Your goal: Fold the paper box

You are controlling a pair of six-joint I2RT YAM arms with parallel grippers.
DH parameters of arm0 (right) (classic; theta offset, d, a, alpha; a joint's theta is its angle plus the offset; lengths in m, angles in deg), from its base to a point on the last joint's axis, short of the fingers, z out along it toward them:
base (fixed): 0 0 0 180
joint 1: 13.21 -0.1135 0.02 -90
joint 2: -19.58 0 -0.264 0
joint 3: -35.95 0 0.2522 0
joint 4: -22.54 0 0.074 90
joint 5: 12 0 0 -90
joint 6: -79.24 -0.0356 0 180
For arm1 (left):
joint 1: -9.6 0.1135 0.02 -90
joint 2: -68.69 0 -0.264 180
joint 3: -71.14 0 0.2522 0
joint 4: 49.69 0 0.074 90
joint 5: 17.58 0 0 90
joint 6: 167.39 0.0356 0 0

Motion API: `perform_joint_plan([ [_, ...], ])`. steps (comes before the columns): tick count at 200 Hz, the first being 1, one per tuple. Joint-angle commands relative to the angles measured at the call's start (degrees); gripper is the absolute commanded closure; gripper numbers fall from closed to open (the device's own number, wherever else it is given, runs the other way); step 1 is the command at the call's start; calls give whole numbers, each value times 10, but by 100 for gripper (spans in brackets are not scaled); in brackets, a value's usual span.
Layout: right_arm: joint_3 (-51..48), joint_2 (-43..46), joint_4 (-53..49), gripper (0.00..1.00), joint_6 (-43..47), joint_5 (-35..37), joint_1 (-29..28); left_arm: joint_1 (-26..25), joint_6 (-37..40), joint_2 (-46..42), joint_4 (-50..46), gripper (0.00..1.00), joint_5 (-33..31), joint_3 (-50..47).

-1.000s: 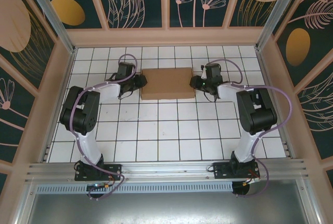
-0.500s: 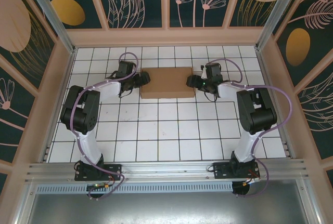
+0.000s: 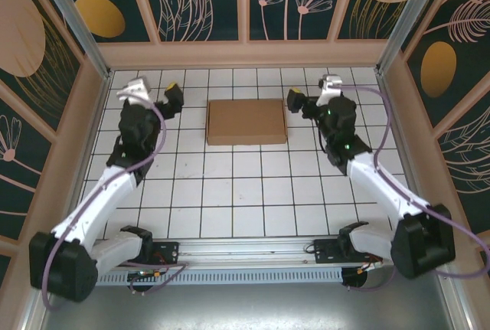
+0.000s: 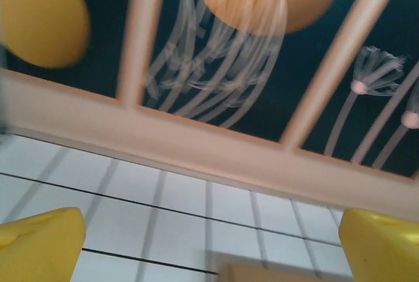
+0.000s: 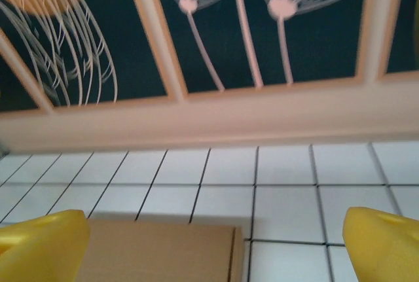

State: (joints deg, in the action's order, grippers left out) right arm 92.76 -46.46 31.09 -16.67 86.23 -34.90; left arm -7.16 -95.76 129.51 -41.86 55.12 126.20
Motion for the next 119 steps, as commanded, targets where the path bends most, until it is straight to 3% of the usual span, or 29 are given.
perform_joint_plan([
  [1,-115,39,168,1,64,127,-1,4,154,18,168,1,-126,-116],
  [16,-182,49,250,1,72,116,4,16,186,47,241,1,-131,-172],
  [34,-211,27,260,1,104,134,6,47,188,88,344,1,-98,-236],
  [54,-245,-14,313,1,193,160,7,70,185,141,345,1,-96,-228],
  [71,-276,-59,380,1,205,190,31,94,155,180,365,1,-90,-224],
  [95,-303,-119,450,1,157,168,78,150,104,237,427,1,-30,-239],
  [109,-337,-158,545,1,137,112,111,157,114,238,446,1,19,-252],
  [119,-367,-197,630,1,122,73,137,158,122,253,511,1,44,-282],
])
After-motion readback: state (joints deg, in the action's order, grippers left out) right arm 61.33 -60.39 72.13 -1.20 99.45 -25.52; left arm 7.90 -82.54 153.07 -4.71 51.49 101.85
